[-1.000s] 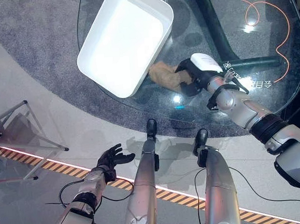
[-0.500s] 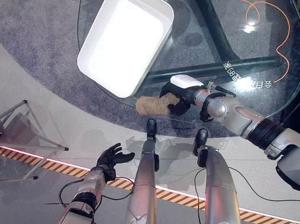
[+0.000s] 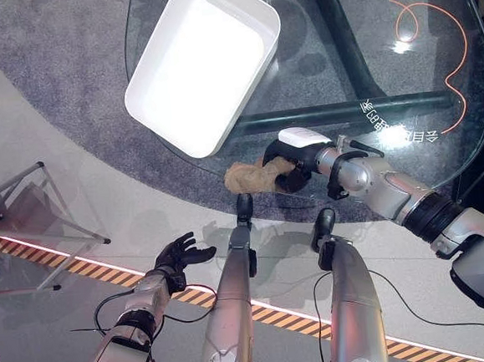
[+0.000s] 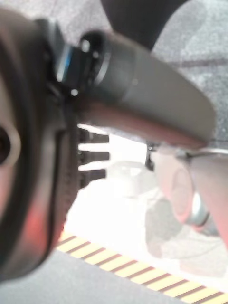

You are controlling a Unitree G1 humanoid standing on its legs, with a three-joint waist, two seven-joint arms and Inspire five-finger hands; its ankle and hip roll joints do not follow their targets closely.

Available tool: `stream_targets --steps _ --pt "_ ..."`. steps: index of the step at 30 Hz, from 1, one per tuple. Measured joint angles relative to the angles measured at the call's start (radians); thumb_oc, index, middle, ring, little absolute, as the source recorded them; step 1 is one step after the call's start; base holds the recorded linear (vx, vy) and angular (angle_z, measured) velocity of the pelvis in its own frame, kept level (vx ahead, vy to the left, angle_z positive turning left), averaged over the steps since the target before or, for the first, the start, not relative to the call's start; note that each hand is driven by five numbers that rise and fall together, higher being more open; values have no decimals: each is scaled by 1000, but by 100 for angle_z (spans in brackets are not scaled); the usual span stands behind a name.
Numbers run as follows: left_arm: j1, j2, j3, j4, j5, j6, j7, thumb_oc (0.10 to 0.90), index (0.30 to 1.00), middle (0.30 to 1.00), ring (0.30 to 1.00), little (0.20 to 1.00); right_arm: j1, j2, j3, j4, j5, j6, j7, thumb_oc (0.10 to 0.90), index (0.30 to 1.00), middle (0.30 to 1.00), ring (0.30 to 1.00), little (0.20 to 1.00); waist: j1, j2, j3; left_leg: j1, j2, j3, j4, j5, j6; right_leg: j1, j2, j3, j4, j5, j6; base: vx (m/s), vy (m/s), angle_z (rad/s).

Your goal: Wipe the table with a cloth and put it in the basket.

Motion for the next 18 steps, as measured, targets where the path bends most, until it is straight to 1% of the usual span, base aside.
stream_targets --steps 7,10,11,12,14,16,18 --pt "1 0 21 -23 -67 -13 9 800 900 900 900 900 8 2 -4 0 3 8 -26 100 300 300 300 200 0 -1 0 12 0 0 0 1 1 12 0 0 1 0 0 0 0 0" --pt "3 -2 50 -56 -150 -50 14 800 900 900 900 900 23 6 -25 0 12 14 -58 100 300 300 300 200 -1 -2 -1 14 0 0 0 -1 4 15 -1 0 1 -4 -5 0 0 0" --pt "9 -5 87 -100 -227 -65 30 800 900 900 900 900 45 12 -53 0 18 17 -78 100 300 300 300 200 0 -2 -1 15 0 0 0 -1 4 17 -1 0 1 -4 -4 14 -35 1" --pt "14 -6 97 -133 -277 -82 44 800 900 900 900 900 60 16 -73 0 36 18 -93 100 300 300 300 200 2 -3 -1 16 0 0 0 -1 4 17 -1 0 2 -4 -2 14 -45 2" --pt "19 -10 121 -184 -347 -125 65 800 900 900 900 900 88 32 -112 0 62 26 -129 100 300 300 300 200 2 -4 0 16 -1 -1 1 -1 4 17 -2 -1 4 -4 1 5 -16 1" --pt "6 -13 131 -226 -446 -174 102 800 900 900 900 900 111 45 -148 0 95 28 -180 100 300 300 300 200 2 -4 0 17 -1 -1 2 -1 4 17 -2 -1 8 -6 0 0 0 0" --pt "-8 -15 138 -238 -479 -195 117 800 900 900 900 900 116 50 -160 0 113 28 -201 100 300 300 300 200 1 -5 0 18 -1 -1 2 -1 3 17 -2 -1 10 -6 0 0 0 0"
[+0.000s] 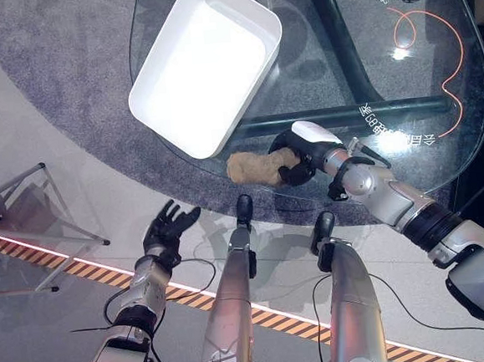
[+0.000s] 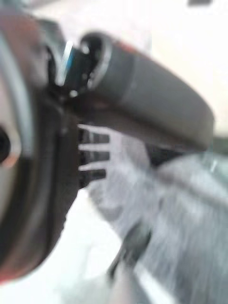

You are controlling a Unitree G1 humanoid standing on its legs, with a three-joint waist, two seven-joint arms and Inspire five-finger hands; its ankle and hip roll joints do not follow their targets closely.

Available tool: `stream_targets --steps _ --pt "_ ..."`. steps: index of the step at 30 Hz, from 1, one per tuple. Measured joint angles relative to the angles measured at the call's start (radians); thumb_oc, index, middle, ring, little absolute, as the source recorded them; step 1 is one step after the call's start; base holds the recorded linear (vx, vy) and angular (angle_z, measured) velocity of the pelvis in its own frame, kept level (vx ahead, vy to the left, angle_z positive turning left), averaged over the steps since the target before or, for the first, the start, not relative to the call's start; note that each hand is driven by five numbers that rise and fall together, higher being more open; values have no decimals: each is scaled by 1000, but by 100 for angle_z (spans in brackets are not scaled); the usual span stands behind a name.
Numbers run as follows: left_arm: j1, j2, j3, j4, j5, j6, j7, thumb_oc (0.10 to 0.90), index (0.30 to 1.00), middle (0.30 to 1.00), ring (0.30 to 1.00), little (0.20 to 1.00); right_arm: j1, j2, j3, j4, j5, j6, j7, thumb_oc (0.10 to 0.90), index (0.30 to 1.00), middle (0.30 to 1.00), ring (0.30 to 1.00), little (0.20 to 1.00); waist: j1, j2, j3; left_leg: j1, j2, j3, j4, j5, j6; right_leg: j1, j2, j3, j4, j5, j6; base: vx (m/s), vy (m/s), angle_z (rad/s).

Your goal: Wipe the table with a cloth and put it in the basket.

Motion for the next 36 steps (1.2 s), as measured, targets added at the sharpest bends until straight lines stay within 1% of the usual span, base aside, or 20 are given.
stream_targets --steps 2,5,8,10,12,13,15,16,18,20,24,26,29,32,34,35,36 --pt "-21 -9 29 -29 -40 -31 27 800 900 900 900 900 3 6 -16 0 16 0 -31 100 300 300 300 200 -2 0 0 2 0 0 0 0 0 0 0 0 3 -1 -1 0 0 0" --pt "-40 -17 33 -68 -55 -81 87 800 900 900 900 900 16 23 -53 0 56 7 -64 100 300 300 300 200 -5 0 0 2 0 0 0 0 0 0 0 0 3 -2 -1 0 0 0" --pt "-52 -20 39 -94 -56 -115 138 800 900 900 900 900 21 34 -59 0 92 7 -93 100 300 300 300 200 -10 0 0 1 0 0 -1 -1 0 -1 0 1 2 -4 0 0 0 0" --pt "-57 -24 60 -104 -55 -135 176 800 900 900 900 900 30 46 -80 0 103 7 -107 100 300 300 300 200 -13 -1 0 0 0 0 -1 -1 0 -3 0 1 2 -5 0 0 0 0" --pt "-58 -25 67 -112 -54 -164 212 800 900 900 900 900 42 60 -103 0 129 7 -123 100 300 300 300 200 -16 -1 1 -2 0 0 -2 -1 0 -5 0 1 2 -5 0 0 0 0" --pt "-58 -25 84 -124 -51 -197 247 800 900 900 900 900 53 72 -125 -1 147 6 -139 100 300 300 300 200 -21 -1 1 -5 0 0 -2 -1 0 -6 1 1 0 -5 0 0 0 0" --pt "-60 -26 100 -134 -49 -216 274 800 900 900 900 900 63 74 -135 -2 163 5 -156 100 300 300 300 200 -21 -1 1 -5 0 0 -2 -1 -1 -6 1 1 -1 -5 0 0 0 0" --pt "-64 -26 108 -135 -35 -241 296 800 900 900 900 900 71 76 -148 -2 166 4 -168 100 300 300 300 200 -21 -1 1 -5 0 0 -2 -1 -1 -7 1 1 -1 -5 0 0 0 0" --pt "-73 -26 120 -152 -30 -249 328 800 900 900 900 900 82 78 -168 -6 171 4 -178 100 300 300 300 200 -21 -2 1 -5 0 0 -2 -2 -1 -7 1 1 -1 -5 0 0 0 0" --pt "-77 -27 140 -176 -7 -275 387 800 900 900 900 900 95 80 -192 -16 183 2 -199 100 300 300 300 200 -21 -3 2 -6 0 0 -2 -2 0 -7 1 1 -1 -5 0 0 0 0" --pt "-54 -41 157 -294 87 -313 510 800 900 900 900 900 152 78 -248 -115 187 1 -233 100 300 300 300 200 -20 -5 3 -7 1 0 -2 -2 -1 -8 1 0 -2 -5 0 0 0 0" --pt "-52 -58 168 -322 156 -328 551 800 900 900 900 900 157 79 -251 -140 195 -6 -241 100 300 300 300 200 -21 -5 3 -7 1 0 -2 -2 -1 -8 1 1 -2 -5 0 0 0 0" --pt "-57 -67 170 -335 239 -331 585 800 900 900 900 900 157 80 -251 -166 200 -12 -243 100 300 300 300 200 -21 -6 3 -7 1 0 -2 -2 -1 -8 2 0 -2 -5 0 0 0 0" --pt "-46 -67 171 -383 299 -332 580 800 900 900 900 900 162 81 -255 -181 203 -24 -242 100 300 300 300 200 -20 -7 3 -8 1 0 -2 -2 -1 -8 2 0 -3 -5 0 0 0 0" --pt "-38 -67 171 -417 311 -331 554 800 900 900 900 900 174 83 -268 -199 204 -29 -240 100 300 300 300 200 -18 -8 3 -8 1 0 -2 -3 0 -8 2 0 -4 -5 0 0 0 0" --pt "-33 -67 171 -449 311 -328 513 800 900 900 900 900 185 95 -286 -204 205 -43 -238 100 300 300 300 200 -16 -10 3 -9 1 0 -2 -3 0 -8 2 0 -5 -5 0 0 0 0" --pt "-34 -67 171 -454 311 -328 505 800 900 900 900 900 187 99 -290 -204 205 -47 -238 100 300 300 300 200 -16 -10 3 -9 1 0 -2 -3 0 -8 2 0 -5 -5 0 0 0 0"
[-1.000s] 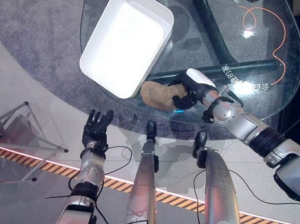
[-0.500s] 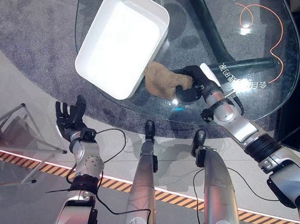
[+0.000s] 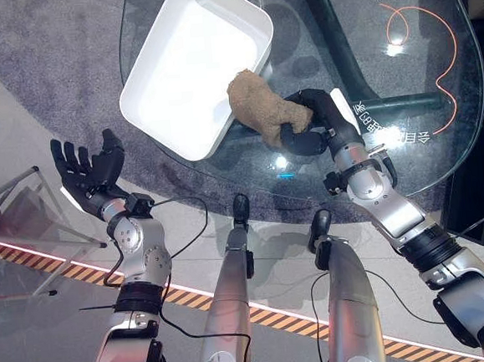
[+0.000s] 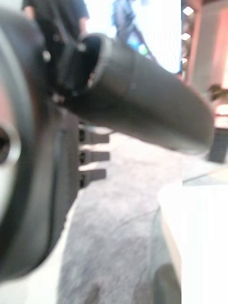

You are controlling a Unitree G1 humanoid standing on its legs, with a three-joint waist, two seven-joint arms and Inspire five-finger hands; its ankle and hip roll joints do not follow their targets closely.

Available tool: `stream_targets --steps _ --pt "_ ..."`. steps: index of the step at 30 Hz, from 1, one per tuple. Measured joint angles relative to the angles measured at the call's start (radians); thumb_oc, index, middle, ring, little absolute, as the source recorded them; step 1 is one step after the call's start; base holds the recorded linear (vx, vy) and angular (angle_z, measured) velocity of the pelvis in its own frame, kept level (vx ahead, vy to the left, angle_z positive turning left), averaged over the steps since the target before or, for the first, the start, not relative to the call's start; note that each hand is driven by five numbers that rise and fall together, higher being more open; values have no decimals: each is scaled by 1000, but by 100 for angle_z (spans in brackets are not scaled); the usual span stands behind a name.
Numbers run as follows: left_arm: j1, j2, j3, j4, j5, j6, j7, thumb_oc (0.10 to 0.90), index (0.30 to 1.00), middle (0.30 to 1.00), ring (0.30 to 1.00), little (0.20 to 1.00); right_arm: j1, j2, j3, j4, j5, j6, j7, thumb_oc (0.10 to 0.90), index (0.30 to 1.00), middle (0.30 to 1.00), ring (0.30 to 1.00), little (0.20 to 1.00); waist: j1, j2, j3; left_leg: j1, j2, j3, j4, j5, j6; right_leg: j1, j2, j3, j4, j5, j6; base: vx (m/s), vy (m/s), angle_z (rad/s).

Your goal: Wipe the table with a cloth and put it in the basket.

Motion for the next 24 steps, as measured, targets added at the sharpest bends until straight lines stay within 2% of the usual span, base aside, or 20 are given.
stream_targets --steps 6,10,11,12,15,21,24 --pt "16 -1 -17 -88 -39 31 -180 800 900 900 900 900 41 12 -39 -70 38 -25 27 100 300 300 300 200 -2 -1 0 -1 0 1 0 1 -1 0 0 0 -3 0 1 0 0 0" --pt "26 -2 -43 -118 -126 90 -317 800 900 900 900 900 50 21 -49 -94 45 -55 52 100 300 300 300 200 -6 -1 0 -1 0 1 0 1 -1 0 0 1 -3 0 1 0 0 0" --pt "26 -2 -43 -118 -126 90 -317 800 900 900 900 900 50 21 -49 -94 45 -55 52 100 300 300 300 200 -6 -1 0 -1 0 1 0 1 -1 0 0 1 -3 0 1 0 0 0" --pt "31 -1 -71 -127 -169 143 -391 800 900 900 900 900 53 19 -53 -111 65 -75 76 100 300 300 300 200 -8 -1 0 -1 0 2 -1 -1 2 0 0 1 -5 1 1 0 0 0" --pt "45 -1 -105 -156 -207 187 -454 800 900 900 900 900 62 18 -61 -146 78 -85 100 100 300 300 300 200 -9 -1 0 -1 0 3 -2 -2 3 0 0 1 -7 1 1 0 11 0" --pt "54 -1 -122 -159 -382 306 -578 800 900 900 900 900 70 20 -70 -175 96 -126 162 100 300 300 300 200 -11 -1 0 0 0 5 -3 -3 4 0 0 2 -9 0 2 0 0 0" --pt "63 0 -127 -160 -427 331 -602 800 900 900 900 900 71 19 -70 -190 116 -126 175 100 300 300 300 200 -12 -1 0 0 0 6 -5 -3 4 0 1 2 -10 0 2 0 0 0"
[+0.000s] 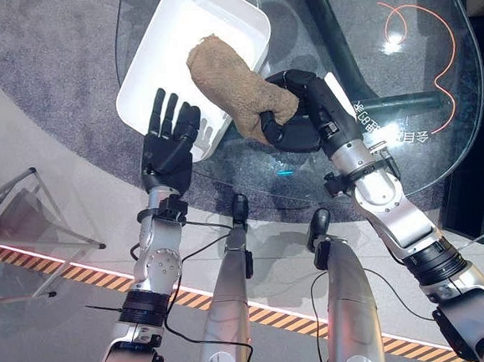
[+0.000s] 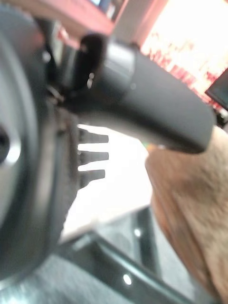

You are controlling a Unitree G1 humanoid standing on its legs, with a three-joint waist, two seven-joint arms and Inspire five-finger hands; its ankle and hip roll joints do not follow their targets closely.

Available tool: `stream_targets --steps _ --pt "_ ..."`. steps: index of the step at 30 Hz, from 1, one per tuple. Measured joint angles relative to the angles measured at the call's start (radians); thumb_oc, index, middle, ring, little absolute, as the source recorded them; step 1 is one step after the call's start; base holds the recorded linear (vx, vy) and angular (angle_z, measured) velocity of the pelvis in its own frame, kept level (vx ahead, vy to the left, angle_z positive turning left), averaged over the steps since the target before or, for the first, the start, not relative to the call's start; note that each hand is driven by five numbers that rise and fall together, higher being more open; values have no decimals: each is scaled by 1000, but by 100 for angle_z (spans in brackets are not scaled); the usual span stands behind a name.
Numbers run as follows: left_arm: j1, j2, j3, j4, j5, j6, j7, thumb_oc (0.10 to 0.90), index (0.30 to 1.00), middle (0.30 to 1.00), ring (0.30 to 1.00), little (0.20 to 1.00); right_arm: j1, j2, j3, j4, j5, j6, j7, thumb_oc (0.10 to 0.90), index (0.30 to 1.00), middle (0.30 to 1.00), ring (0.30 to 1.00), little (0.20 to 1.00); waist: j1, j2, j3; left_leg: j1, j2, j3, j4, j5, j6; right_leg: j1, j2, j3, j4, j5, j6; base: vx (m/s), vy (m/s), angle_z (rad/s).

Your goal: Wipe the table with a cloth and put it in the basket.

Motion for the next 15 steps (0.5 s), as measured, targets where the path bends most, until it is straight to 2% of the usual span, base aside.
stream_targets --steps 8,15 --pt "-1 2 -30 0 -79 38 -29 800 900 900 900 900 0 1 2 -34 33 0 25 100 300 300 300 200 -1 0 0 0 0 0 -2 1 -1 0 0 0 -2 0 1 0 0 0" --pt "-1 -1 -34 -1 -194 69 -106 800 900 900 900 900 0 2 40 -34 40 0 36 100 300 300 300 200 -2 -4 0 1 0 0 -2 2 -3 1 0 0 -1 1 2 0 0 0"
